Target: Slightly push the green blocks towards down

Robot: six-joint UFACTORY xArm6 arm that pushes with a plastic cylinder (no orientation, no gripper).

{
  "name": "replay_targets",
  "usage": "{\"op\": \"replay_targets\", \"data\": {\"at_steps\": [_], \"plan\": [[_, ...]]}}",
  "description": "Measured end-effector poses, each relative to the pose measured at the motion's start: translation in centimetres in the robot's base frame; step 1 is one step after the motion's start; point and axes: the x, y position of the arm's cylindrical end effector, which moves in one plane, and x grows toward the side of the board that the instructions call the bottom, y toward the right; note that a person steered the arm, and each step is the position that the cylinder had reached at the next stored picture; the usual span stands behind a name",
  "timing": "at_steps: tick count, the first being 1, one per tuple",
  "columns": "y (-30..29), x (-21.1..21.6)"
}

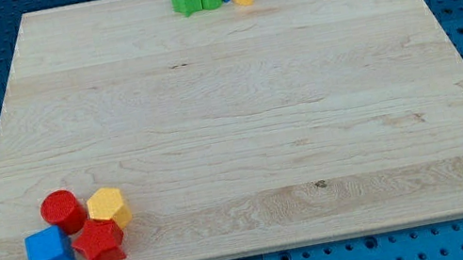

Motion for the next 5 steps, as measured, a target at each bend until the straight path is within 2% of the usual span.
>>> {"op": "replay_targets", "data": {"at_steps": [3, 5], "plan": [[-6.6, 0.2], [-7.0, 2.6]]}}
